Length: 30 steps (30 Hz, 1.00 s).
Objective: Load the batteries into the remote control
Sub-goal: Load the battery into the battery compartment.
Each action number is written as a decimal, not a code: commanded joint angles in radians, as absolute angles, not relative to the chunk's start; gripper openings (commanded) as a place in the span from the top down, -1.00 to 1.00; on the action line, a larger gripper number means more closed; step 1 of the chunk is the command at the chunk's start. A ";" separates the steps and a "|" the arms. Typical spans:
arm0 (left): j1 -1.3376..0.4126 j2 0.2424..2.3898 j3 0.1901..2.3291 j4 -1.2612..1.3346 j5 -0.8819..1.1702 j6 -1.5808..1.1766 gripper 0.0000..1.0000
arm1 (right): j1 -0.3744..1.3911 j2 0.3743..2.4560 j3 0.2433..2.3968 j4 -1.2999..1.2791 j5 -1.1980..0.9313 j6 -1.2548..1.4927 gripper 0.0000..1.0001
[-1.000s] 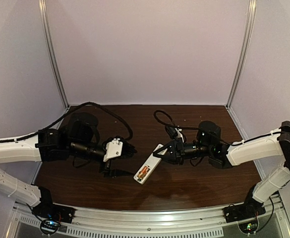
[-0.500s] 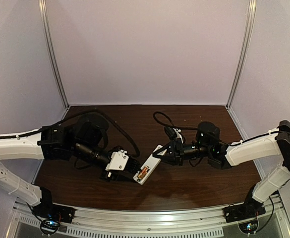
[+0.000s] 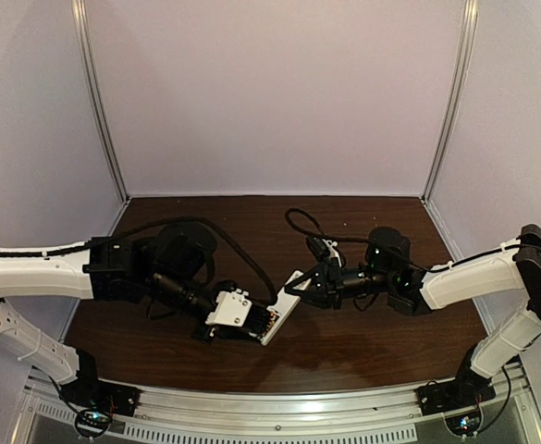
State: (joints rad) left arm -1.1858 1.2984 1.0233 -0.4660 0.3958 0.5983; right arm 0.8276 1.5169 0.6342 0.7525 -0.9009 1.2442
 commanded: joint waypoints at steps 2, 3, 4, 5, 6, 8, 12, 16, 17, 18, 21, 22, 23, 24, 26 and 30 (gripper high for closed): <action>-1.189 1.310 1.037 -0.455 0.357 0.613 0.61 | 0.830 1.524 0.641 0.795 -0.922 1.254 1.00; -1.188 1.312 1.037 -0.455 0.349 0.613 0.62 | 0.830 1.524 0.641 0.797 -0.922 1.254 1.00; -1.189 1.314 1.037 -0.455 0.342 0.614 0.63 | 0.829 1.523 0.641 0.797 -0.922 1.254 1.00; -1.189 1.315 1.038 -0.456 0.341 0.615 0.65 | 0.830 1.523 0.642 0.797 -0.922 1.254 1.00; -1.189 1.316 1.040 -0.454 0.339 0.615 0.66 | 0.829 1.523 0.641 0.798 -0.922 1.255 1.00; -1.189 1.317 1.040 -0.454 0.337 0.617 0.69 | 0.830 1.523 0.641 0.802 -0.923 1.256 1.00; -1.189 1.321 1.040 -0.455 0.338 0.621 0.72 | 0.830 1.519 0.640 0.801 -0.923 1.257 1.00; -1.188 1.323 1.037 -0.455 0.341 0.627 0.70 | 0.830 1.521 0.642 0.802 -0.924 1.257 1.00; -1.189 1.325 1.037 -0.455 0.337 0.627 0.70 | 0.830 1.521 0.643 0.802 -0.925 1.257 1.00; -1.189 1.326 1.038 -0.454 0.332 0.626 0.70 | 0.830 1.521 0.644 0.802 -0.925 1.257 1.00; -1.189 1.332 1.041 -0.454 0.328 0.622 0.71 | 0.830 1.520 0.644 0.801 -0.923 1.257 1.00; -1.188 1.336 1.043 -0.454 0.327 0.621 0.71 | 0.830 1.521 0.643 0.802 -0.923 1.259 1.00; -1.188 1.339 1.043 -0.453 0.327 0.617 0.72 | 0.830 1.520 0.643 0.802 -0.922 1.259 1.00; -1.188 1.342 1.044 -0.453 0.326 0.615 0.73 | 0.830 1.519 0.643 0.802 -0.921 1.259 1.00; -1.188 1.348 1.045 -0.452 0.322 0.606 0.75 | 0.830 1.516 0.644 0.804 -0.921 1.262 1.00; -1.188 1.366 1.048 -0.451 0.307 0.586 0.78 | 0.831 1.515 0.641 0.807 -0.917 1.263 1.00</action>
